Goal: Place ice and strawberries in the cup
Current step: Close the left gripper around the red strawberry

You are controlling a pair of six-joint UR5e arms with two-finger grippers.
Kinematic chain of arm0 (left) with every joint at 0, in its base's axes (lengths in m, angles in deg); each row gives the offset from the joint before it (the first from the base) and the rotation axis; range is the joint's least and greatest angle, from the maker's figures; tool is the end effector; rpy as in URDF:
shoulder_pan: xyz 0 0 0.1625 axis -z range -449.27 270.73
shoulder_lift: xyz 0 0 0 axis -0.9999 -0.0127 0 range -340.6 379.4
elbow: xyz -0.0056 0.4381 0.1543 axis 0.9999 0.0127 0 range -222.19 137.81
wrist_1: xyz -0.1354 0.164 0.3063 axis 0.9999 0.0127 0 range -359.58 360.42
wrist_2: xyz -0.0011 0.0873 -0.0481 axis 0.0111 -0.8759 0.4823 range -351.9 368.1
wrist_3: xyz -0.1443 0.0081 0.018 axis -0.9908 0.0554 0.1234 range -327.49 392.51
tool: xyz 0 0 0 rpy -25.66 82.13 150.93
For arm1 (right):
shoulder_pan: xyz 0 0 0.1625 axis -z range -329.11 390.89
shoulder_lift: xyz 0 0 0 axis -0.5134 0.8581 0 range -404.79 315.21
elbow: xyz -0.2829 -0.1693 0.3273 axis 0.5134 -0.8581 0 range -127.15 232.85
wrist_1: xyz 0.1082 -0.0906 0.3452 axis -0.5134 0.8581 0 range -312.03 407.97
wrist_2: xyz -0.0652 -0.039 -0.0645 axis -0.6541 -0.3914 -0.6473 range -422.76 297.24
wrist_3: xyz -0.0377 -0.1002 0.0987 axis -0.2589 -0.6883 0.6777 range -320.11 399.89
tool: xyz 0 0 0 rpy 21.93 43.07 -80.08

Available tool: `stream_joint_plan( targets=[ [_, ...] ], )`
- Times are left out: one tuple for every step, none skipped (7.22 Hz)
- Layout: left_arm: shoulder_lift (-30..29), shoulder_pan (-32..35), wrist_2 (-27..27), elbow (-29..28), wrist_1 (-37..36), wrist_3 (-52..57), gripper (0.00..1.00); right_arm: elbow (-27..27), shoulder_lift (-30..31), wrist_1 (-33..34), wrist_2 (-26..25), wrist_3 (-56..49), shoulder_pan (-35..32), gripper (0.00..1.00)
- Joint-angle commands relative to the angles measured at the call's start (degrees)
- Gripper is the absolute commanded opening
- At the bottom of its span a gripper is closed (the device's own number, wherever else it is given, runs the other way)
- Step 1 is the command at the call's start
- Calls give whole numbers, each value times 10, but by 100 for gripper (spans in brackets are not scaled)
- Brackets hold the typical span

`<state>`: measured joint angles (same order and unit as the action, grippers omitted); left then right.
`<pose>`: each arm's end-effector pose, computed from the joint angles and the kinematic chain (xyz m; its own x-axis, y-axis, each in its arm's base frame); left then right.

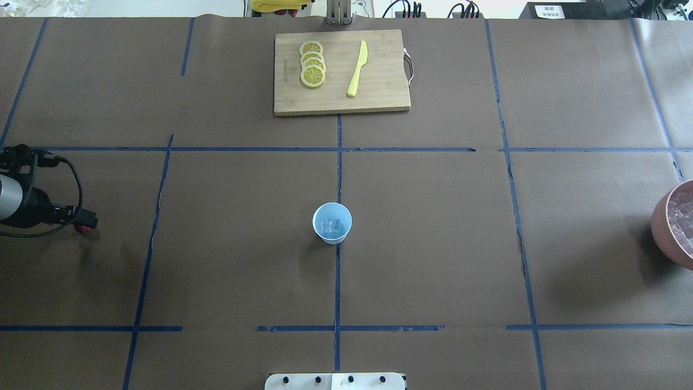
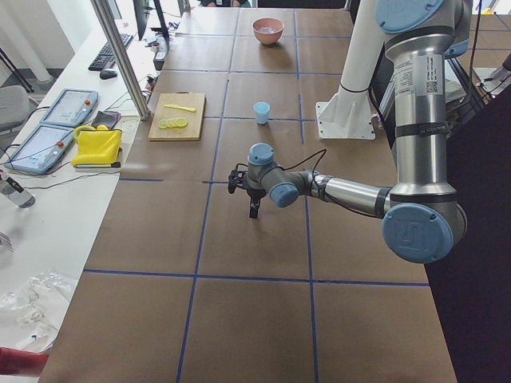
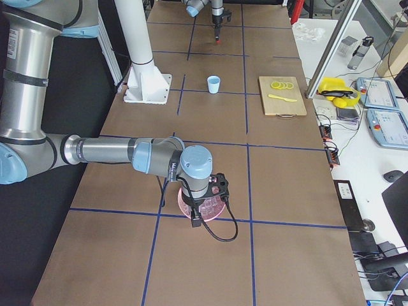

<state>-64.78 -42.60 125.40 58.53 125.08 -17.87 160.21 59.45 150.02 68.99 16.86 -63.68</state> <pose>0.2667 -0.3797 0.6312 0.6920 0.0924 -0.7160 0.0061 0.9910 0.1337 0.0614 -0.3112 0.7166 0.7077 -0.2358 0.6660 0.2153 0.9698 0.1146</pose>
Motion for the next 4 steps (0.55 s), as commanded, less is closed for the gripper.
stream_joint_plan(
  targets=[
    [-15,-1,0,-27,7,-2,100,0,0,-1,0,0,0,99],
    [-18,-1,1,-28,6,-3,97,0,0,0,0,0,0,99],
    [-18,-1,1,-31,5,-3,97,0,0,0,0,-1,0,99],
    [-17,-1,3,-32,5,-3,97,0,0,-1,-1,-1,0,99]
  ],
)
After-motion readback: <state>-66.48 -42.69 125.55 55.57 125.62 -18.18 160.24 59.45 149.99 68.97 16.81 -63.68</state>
